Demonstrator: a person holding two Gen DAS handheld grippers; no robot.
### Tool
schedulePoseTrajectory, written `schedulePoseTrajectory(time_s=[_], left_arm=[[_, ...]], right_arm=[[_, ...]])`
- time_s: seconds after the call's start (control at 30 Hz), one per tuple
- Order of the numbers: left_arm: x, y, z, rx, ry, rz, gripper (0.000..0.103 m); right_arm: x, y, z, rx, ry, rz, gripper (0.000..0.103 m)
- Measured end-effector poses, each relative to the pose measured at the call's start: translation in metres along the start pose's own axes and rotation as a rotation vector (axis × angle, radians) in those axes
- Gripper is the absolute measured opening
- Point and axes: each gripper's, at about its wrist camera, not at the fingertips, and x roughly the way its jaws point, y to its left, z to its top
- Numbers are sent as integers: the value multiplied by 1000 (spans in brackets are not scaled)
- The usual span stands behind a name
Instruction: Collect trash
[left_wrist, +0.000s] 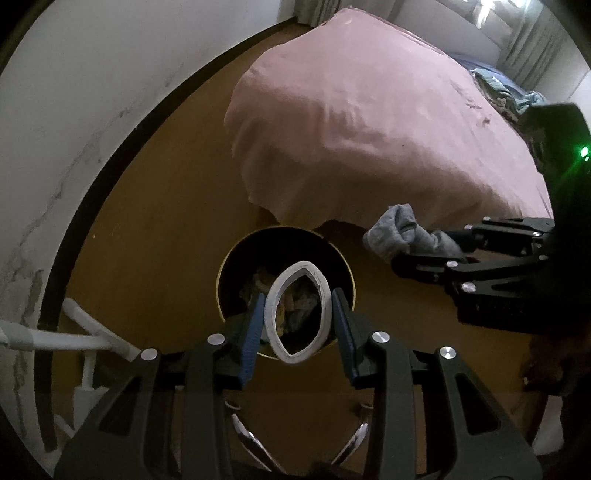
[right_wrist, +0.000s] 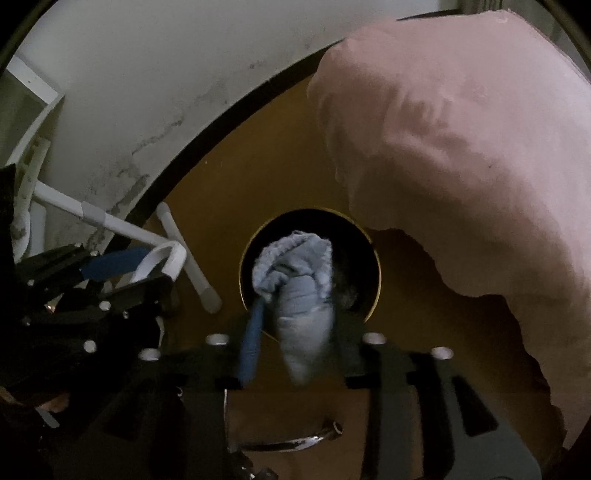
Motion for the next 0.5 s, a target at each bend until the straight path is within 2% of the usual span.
schedulePoseTrajectory(time_s=[0.07,0.23,0.37,0.5], left_arm=[[-3,-2,3,-1,-12,4,52],[-25,-9,7,24,-53,20,68],[-67,-20,8,64,-146,45,92],[-129,-29,2,94,-268,103,93]], right_arm=[[-7,0,3,3,-17,1,54],[-36,3,13,-1,-80,-10,67],[-77,6,22,-5,-186,-41,89],[-113,20,31,-26,-277,-76,94]])
